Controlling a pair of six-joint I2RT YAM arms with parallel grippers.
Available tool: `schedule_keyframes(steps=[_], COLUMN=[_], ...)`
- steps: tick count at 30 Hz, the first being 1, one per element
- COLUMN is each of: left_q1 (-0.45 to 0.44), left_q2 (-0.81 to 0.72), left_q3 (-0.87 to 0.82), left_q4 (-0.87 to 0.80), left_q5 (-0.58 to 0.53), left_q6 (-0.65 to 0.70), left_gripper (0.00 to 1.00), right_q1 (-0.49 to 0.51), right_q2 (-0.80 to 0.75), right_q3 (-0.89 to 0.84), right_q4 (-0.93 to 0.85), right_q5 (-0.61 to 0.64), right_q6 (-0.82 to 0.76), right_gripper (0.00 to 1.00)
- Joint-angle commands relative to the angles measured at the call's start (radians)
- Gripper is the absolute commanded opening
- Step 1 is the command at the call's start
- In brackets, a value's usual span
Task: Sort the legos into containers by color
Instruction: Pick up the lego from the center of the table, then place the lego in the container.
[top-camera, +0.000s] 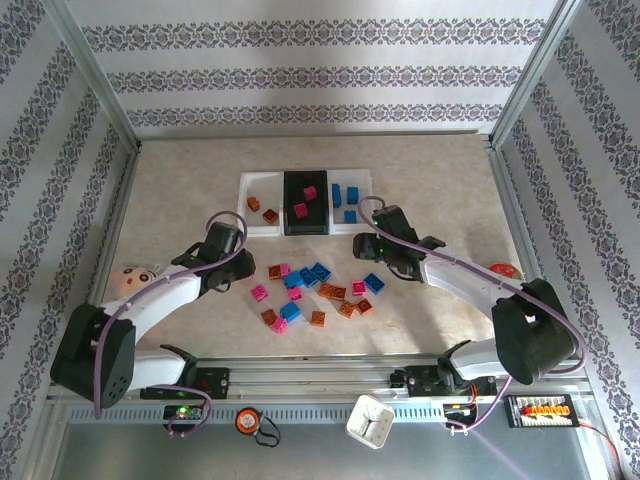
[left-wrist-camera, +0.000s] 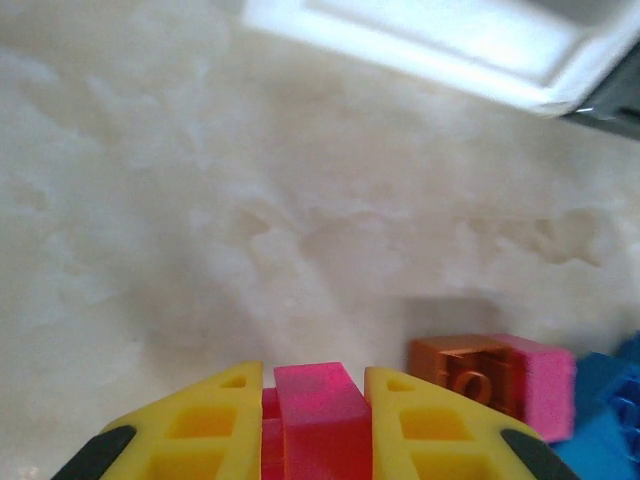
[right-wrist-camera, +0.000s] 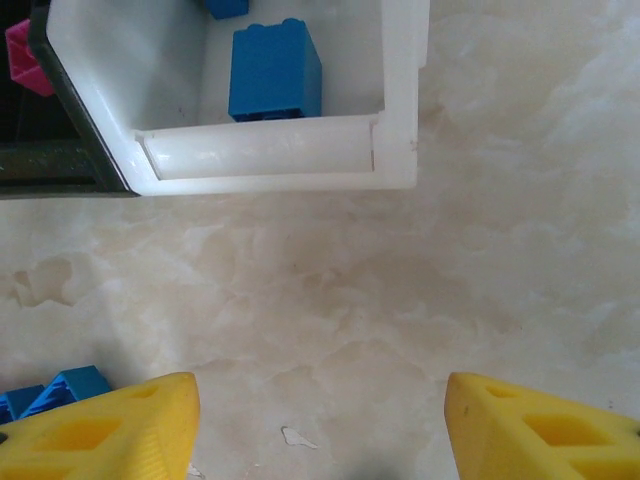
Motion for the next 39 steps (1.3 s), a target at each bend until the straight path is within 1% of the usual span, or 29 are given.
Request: schedule_keyframes(steps=[1, 4, 9, 15, 18, 20, 23, 24, 26, 29, 31, 34, 38, 39], left_q1=[-0.048, -0.082, -0.109, -0.109, -0.111, -0.111, -0.11, -0.109, -0.111, -0.121, -0.135, -0.156, -0.163, -0.163], left_q2=[-0.002, 0.101, 0.359, 0.637, 0.742, 0.796, 0.847, 0.852, 0.839, 0.777, 0.713, 0.57, 0.332, 0.271], left_q3=[0.12, 0.265, 0.544, 0.856, 0.981, 1.048, 1.116, 1.129, 1.14, 1.124, 1.081, 0.922, 0.62, 0.54], left_q4=[-0.053, -0.034, -0.023, -0.097, -0.14, -0.171, -0.2, -0.202, -0.193, -0.169, -0.147, -0.064, 0.061, 0.085], left_q5=[0.002, -0.008, -0.031, -0.063, -0.067, -0.075, -0.075, -0.067, -0.045, -0.024, -0.009, 0.021, 0.063, 0.068], left_q6=[0.025, 0.046, 0.099, 0.172, 0.185, 0.189, 0.195, 0.191, 0.179, 0.173, 0.175, 0.154, 0.087, 0.072], left_gripper=[0.17, 0.17, 0.17, 0.17, 0.17, 0.2, 0.35, 0.41, 0.5, 0.6, 0.67, 0.78, 0.89, 0.96], right_q1=[-0.011, -0.012, -0.012, -0.012, -0.012, -0.011, -0.011, -0.011, -0.011, -0.009, -0.009, -0.004, 0.044, 0.068], right_q2=[-0.032, -0.029, -0.028, -0.033, -0.039, -0.046, -0.058, -0.062, -0.068, -0.078, -0.081, -0.079, -0.046, -0.032], right_q3=[-0.017, -0.018, -0.025, -0.031, -0.032, -0.036, -0.037, -0.037, -0.036, -0.037, -0.037, -0.039, -0.022, -0.011], right_q4=[0.013, 0.014, 0.01, -0.001, -0.005, -0.008, -0.019, -0.025, -0.039, -0.056, -0.069, -0.075, -0.055, -0.049], right_q5=[0.0, -0.005, -0.009, -0.008, -0.014, -0.02, -0.033, -0.037, -0.047, -0.056, -0.066, -0.105, -0.175, -0.184], right_q6=[0.012, 0.017, 0.021, 0.017, 0.018, 0.017, 0.011, 0.008, 0.003, -0.008, -0.015, -0.027, -0.066, -0.077], right_gripper=[0.66, 0.66, 0.66, 0.66, 0.66, 0.66, 0.67, 0.67, 0.67, 0.67, 0.67, 0.67, 0.67, 0.67])
